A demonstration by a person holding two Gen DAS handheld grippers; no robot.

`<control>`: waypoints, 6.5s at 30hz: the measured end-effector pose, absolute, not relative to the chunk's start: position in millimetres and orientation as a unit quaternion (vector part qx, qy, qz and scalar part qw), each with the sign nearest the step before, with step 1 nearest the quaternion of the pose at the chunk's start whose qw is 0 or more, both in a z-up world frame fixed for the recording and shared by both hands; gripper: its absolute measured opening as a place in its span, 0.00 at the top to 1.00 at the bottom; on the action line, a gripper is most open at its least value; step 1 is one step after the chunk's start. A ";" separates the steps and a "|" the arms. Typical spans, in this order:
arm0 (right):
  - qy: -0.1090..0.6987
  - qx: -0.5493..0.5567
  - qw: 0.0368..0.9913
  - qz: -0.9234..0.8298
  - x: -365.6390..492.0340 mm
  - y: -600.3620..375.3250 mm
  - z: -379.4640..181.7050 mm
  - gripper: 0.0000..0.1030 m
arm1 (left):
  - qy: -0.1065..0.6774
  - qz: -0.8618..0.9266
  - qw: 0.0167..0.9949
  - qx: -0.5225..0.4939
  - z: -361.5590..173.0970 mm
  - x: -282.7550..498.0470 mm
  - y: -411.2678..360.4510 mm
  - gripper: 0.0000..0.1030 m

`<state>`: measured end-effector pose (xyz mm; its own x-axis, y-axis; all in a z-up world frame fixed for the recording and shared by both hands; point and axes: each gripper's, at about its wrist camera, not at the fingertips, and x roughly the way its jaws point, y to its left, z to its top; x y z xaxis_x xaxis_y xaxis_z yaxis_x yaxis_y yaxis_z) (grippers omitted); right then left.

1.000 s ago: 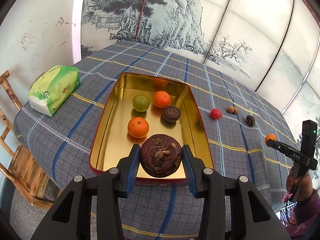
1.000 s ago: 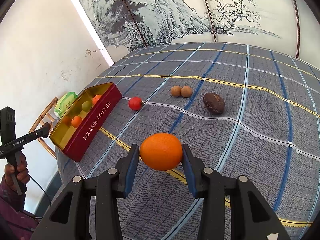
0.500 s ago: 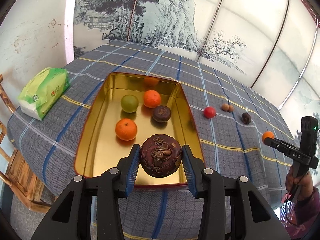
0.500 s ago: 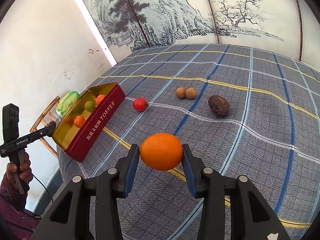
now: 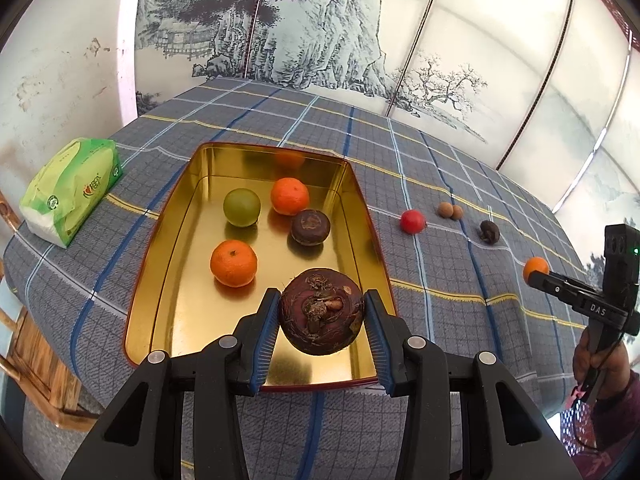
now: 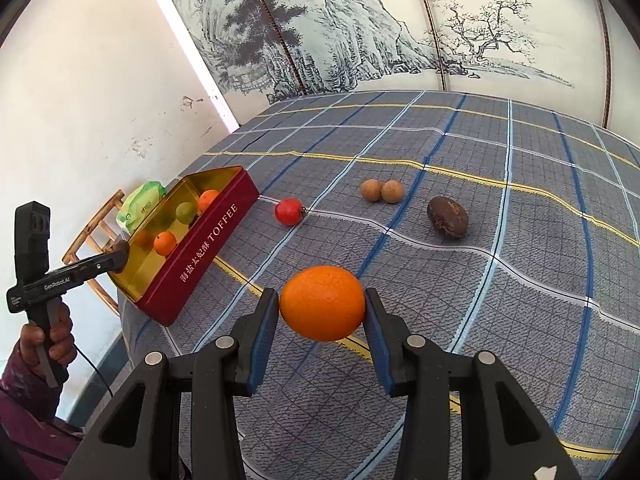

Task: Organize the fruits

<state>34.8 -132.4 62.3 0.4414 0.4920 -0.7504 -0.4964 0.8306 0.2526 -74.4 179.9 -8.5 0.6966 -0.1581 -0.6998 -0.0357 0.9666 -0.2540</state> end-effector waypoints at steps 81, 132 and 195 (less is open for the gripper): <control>0.434 -0.031 0.838 0.329 37.5 -92.6 74.2 0.61 | 0.383 -0.037 0.915 -0.118 -26.4 -58.8 183.5 0.44; 0.405 -0.059 0.826 0.387 78.7 -16.2 106.2 0.43 | 0.243 0.365 0.890 -0.125 -1.1 -218.7 349.4 0.34; 0.454 0.032 0.879 0.143 57.0 -236.1 25.6 0.18 | 0.297 -0.118 0.947 0.036 66.3 -65.5 104.8 0.19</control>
<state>57.0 -236.1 25.6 0.5474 0.2803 -0.7885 -0.2227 0.9570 0.1856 -65.5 104.8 66.3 0.7954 -0.2014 -0.5716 0.2447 0.9696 -0.0011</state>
